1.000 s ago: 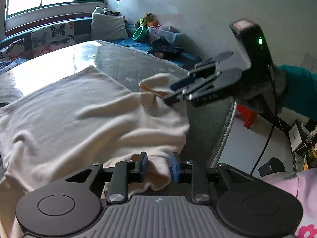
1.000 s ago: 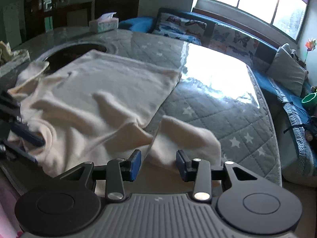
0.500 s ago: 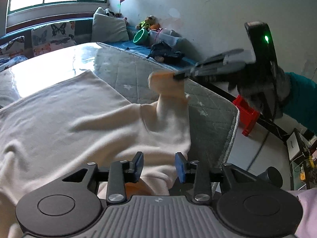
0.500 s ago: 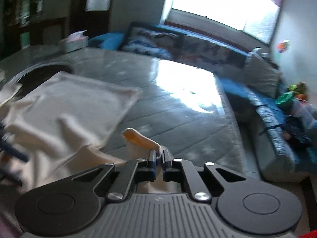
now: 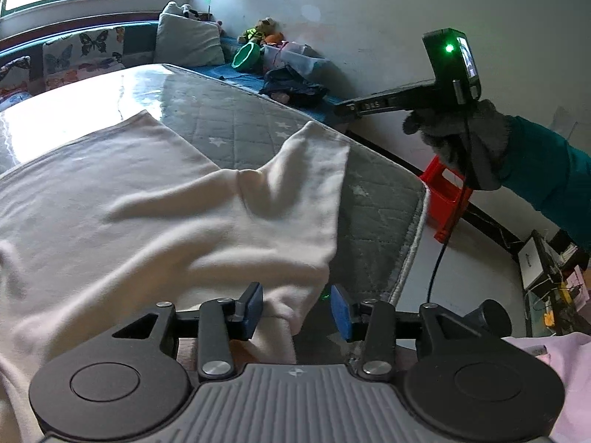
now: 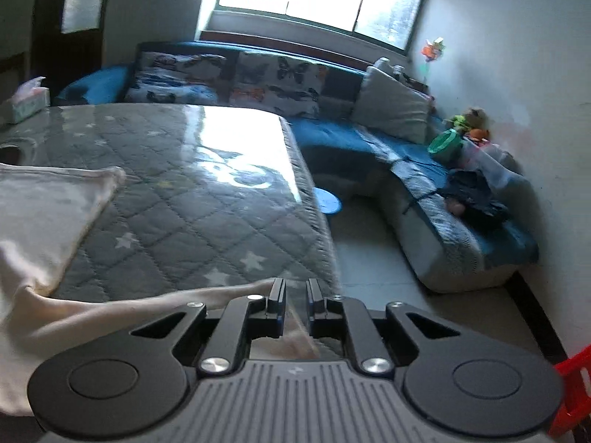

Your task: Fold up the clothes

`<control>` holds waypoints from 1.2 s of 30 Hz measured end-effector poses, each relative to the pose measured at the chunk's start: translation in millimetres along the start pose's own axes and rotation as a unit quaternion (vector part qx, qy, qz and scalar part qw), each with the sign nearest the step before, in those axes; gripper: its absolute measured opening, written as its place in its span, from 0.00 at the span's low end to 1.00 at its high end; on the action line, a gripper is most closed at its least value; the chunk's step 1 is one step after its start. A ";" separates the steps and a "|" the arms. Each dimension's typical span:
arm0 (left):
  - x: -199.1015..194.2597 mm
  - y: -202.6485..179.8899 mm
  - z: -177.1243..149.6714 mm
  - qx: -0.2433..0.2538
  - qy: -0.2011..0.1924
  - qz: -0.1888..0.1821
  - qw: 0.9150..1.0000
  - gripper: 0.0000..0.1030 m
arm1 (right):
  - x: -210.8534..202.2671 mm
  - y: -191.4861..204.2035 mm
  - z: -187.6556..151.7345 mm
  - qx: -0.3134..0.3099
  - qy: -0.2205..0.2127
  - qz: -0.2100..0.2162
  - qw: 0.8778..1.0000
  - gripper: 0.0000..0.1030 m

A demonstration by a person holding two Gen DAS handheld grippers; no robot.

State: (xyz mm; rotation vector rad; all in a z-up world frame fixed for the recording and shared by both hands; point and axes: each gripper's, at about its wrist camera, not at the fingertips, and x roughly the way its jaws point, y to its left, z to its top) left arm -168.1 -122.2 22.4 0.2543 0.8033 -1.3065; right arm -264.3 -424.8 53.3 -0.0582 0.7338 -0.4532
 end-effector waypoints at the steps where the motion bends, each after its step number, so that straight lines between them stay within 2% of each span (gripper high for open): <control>1: 1.0 -0.6 0.2 0.000 0.000 -0.002 1.000 0.44 | 0.3 3.9 0.4 -0.004 -0.001 0.013 1.000 0.12; 6: 1.7 -2.0 1.1 -0.006 0.000 -0.005 1.000 0.46 | 15.3 35.2 -1.6 -0.019 0.028 0.099 0.995 0.27; 8: -2.7 0.4 0.0 -0.012 -0.004 -0.004 1.000 0.46 | 23.7 45.7 -4.8 -0.024 0.041 0.115 0.992 0.28; 9: -5.6 2.7 0.2 -0.018 -0.008 -0.001 1.000 0.46 | 25.3 49.7 -5.1 -0.027 0.038 0.115 0.992 0.29; 12: -14.7 9.7 0.6 -0.034 -0.019 0.010 0.999 0.47 | 29.1 56.6 -3.7 -0.029 0.034 0.113 0.993 0.40; 14: -25.8 16.6 -0.9 -0.046 -0.032 0.022 0.998 0.47 | 30.7 55.8 -0.1 -0.024 0.035 0.110 0.993 0.40; 17: -45.7 32.1 -4.1 -0.069 -0.053 0.056 0.995 0.50 | 29.5 58.9 2.1 -0.030 0.039 0.124 0.991 0.41; 20: -64.9 54.8 -5.9 -0.103 -0.068 0.106 0.987 0.50 | 34.0 62.9 1.2 -0.040 0.040 0.121 0.991 0.43; 22: -79.1 70.3 -9.1 -0.126 -0.078 0.143 0.979 0.50 | 33.5 62.5 3.5 -0.036 0.042 0.120 0.991 0.43; 24: -93.2 84.7 -12.2 -0.143 -0.088 0.193 0.967 0.50 | 32.4 64.0 5.7 -0.037 0.042 0.118 0.991 0.43; 28: -116.6 123.3 -20.7 -0.185 -0.095 0.300 0.931 0.50 | 25.7 69.1 9.4 -0.048 0.034 0.128 0.990 0.44; 30: -121.0 144.5 -21.9 -0.211 -0.078 0.345 0.911 0.50 | 22.8 74.8 12.4 -0.053 0.030 0.137 0.989 0.44; 32: -121.4 164.1 -21.9 -0.230 -0.056 0.378 0.895 0.50 | 19.4 81.5 15.4 -0.059 0.025 0.148 0.987 0.45; 36: -111.3 186.2 -18.9 -0.228 -0.031 0.410 0.883 0.50 | 12.7 98.7 18.3 -0.076 0.020 0.170 0.982 0.46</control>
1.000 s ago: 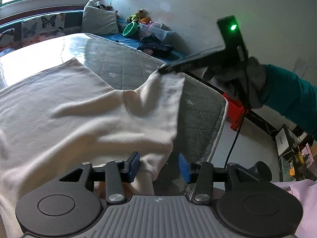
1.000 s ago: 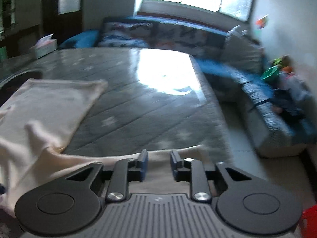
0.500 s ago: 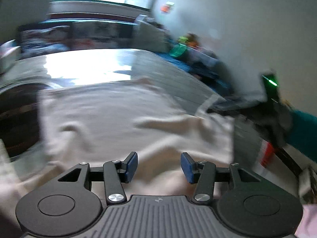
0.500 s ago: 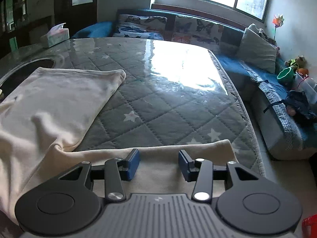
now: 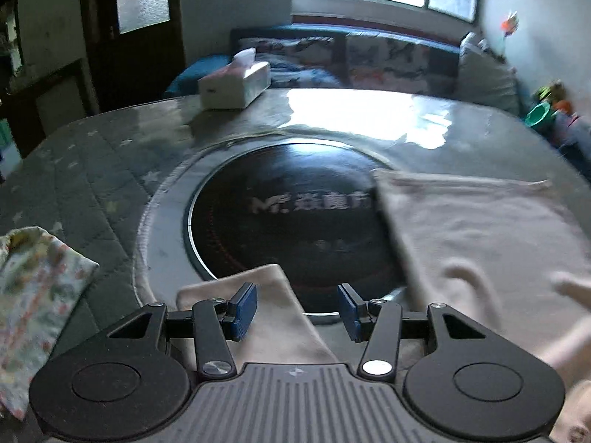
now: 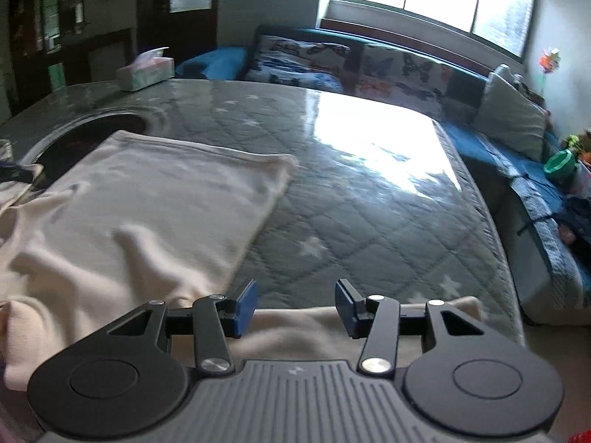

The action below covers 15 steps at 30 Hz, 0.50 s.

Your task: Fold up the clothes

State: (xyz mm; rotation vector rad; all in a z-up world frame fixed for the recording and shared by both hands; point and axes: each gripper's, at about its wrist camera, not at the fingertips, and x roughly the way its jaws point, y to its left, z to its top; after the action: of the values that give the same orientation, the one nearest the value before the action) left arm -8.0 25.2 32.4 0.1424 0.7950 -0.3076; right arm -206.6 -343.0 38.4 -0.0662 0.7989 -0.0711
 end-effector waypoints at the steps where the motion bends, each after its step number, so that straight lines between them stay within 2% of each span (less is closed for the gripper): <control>1: 4.3 -1.5 1.3 0.000 0.001 0.007 1.000 0.50 | -0.3 4.4 1.0 -0.006 0.000 0.005 1.000 0.47; 6: 15.5 -5.7 1.9 -0.002 0.000 0.039 0.999 0.46 | -3.5 20.1 6.6 -0.030 -0.007 0.019 0.999 0.50; 8: 15.3 -6.5 0.1 0.003 -0.007 0.053 0.999 0.24 | -4.8 23.7 8.3 -0.034 -0.010 0.023 0.999 0.50; 10: 13.9 -5.1 -2.1 0.005 -0.016 0.066 0.998 0.12 | -5.0 27.0 9.7 -0.037 -0.012 0.026 0.999 0.50; 11: 11.8 1.3 -3.0 -0.011 -0.018 0.059 0.998 0.06 | -5.3 28.6 10.4 -0.038 -0.013 0.028 0.999 0.50; 15: -6.2 28.3 -10.6 -0.070 -0.039 0.049 0.996 0.05 | -6.9 36.3 11.0 -0.046 -0.017 0.040 0.998 0.50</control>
State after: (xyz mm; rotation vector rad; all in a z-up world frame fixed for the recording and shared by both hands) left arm -10.2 55.8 29.8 0.0364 0.7279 -0.1629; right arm -202.1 -305.8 47.9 -0.1212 0.7692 0.0421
